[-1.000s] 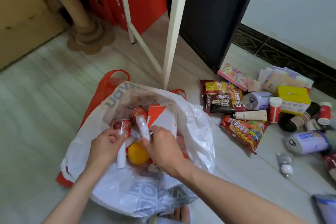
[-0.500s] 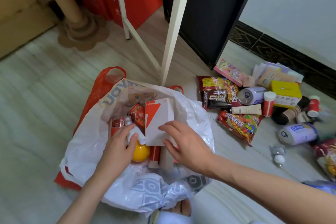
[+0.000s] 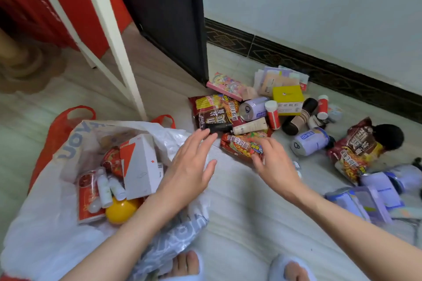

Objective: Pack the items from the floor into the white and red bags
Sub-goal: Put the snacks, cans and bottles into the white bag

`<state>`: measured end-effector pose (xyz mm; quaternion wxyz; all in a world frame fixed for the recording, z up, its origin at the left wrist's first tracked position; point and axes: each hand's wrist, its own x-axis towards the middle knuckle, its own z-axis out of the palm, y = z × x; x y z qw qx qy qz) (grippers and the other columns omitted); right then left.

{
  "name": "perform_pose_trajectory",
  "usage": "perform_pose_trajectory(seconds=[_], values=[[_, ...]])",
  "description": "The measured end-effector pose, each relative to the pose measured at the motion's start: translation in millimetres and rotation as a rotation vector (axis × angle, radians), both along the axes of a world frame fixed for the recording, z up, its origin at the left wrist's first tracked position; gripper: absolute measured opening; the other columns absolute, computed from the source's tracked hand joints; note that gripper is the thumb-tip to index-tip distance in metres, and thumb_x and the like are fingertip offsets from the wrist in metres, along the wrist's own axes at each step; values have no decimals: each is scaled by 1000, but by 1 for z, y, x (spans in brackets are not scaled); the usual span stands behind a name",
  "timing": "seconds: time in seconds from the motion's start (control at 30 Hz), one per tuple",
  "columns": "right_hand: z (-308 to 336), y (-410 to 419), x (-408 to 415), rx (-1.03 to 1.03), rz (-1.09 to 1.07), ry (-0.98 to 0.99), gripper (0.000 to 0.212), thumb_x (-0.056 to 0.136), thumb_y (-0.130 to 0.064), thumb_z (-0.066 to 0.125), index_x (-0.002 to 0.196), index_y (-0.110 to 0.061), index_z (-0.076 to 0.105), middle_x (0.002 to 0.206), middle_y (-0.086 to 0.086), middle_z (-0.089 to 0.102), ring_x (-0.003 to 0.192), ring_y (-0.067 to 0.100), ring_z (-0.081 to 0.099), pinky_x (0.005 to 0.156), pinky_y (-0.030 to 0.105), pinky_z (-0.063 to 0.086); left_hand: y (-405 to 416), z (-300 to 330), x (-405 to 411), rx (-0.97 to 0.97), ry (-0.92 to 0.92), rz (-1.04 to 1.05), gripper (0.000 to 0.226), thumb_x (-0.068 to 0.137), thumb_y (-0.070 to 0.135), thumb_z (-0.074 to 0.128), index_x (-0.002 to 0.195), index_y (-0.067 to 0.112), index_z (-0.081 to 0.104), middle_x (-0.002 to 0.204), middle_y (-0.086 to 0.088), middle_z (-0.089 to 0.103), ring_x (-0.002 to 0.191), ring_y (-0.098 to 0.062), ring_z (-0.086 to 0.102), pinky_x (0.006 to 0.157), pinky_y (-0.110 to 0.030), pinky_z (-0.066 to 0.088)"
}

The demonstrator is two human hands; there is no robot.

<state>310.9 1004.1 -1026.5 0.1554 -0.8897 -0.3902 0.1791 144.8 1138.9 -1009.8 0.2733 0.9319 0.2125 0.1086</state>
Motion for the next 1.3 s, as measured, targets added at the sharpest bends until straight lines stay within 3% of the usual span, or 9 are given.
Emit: perform_pose_trajectory(seconds=[0.13, 0.33, 0.53, 0.7, 0.83, 0.93, 1.03, 1.13, 1.3], values=[[-27, -50, 40, -171, -245, 46, 44, 91, -20, 52, 131, -8, 43, 132, 13, 45, 123, 31, 39, 94, 38, 36, 14, -32, 66, 55, 181, -48, 52, 87, 10, 54, 135, -1, 39, 138, -20, 41, 129, -34, 38, 108, -35, 27], [-77, -85, 73, -237, -372, 113, 48, 87, -28, 58, 125, -4, 42, 123, 20, 48, 114, 37, 43, 90, 41, 39, 37, -81, 129, 104, 549, -22, 56, 89, 9, 49, 141, 6, 29, 140, -18, 37, 126, -35, 38, 103, -43, 36], [-97, -74, 74, -241, -365, 135, 29, 87, -9, 50, 114, -1, 43, 119, 22, 51, 109, 37, 46, 87, 42, 40, 38, -92, 137, 185, 509, 21, 39, 88, 15, 56, 125, 6, 48, 120, -17, 51, 107, -33, 49, 86, -43, 45], [-77, -68, 64, -39, -313, 172, 40, 85, -13, 54, 123, -5, 46, 121, 16, 51, 114, 33, 46, 91, 33, 37, 39, -64, 124, 77, 286, 80, 43, 87, 19, 58, 127, 7, 49, 116, -17, 50, 109, -33, 46, 88, -41, 41], [-40, -38, 30, 174, -182, 222, 50, 80, -32, 49, 125, -10, 51, 117, 11, 54, 112, 25, 48, 87, 20, 30, 35, -16, 80, 13, -21, 166, 38, 84, 14, 63, 121, 7, 56, 101, -12, 52, 96, -25, 50, 79, -29, 39], [-7, -8, -10, 238, 8, 245, 64, 75, -44, 36, 129, -13, 51, 110, 7, 54, 104, 18, 48, 84, 16, 30, 36, 12, 23, 6, -95, 280, 38, 82, 14, 67, 118, 8, 60, 95, -5, 52, 86, -18, 50, 79, -22, 36], [23, 17, -52, 291, 262, 253, 57, 79, -37, 45, 129, -10, 50, 110, 8, 57, 103, 16, 50, 88, 22, 36, 40, 21, -43, -25, -40, 452, 37, 81, 16, 69, 117, 9, 61, 100, -5, 58, 87, -17, 54, 81, -19, 36], [38, 36, -90, 232, 501, 266, 43, 85, -24, 58, 123, -6, 47, 117, 13, 56, 110, 27, 51, 92, 35, 40, 37, 15, -109, -152, 70, 627, 33, 81, 19, 69, 112, 12, 59, 105, -6, 62, 91, -25, 59, 82, -36, 45], [28, 61, -144, 169, 824, 158, 28, 81, -14, 59, 105, 1, 55, 96, 23, 57, 88, 40, 54, 69, 49, 50, -3, -10, -176, -199, 243, 623, 28, 78, 23, 71, 103, 15, 59, 97, 0, 62, 87, -22, 57, 70, -31, 40]])
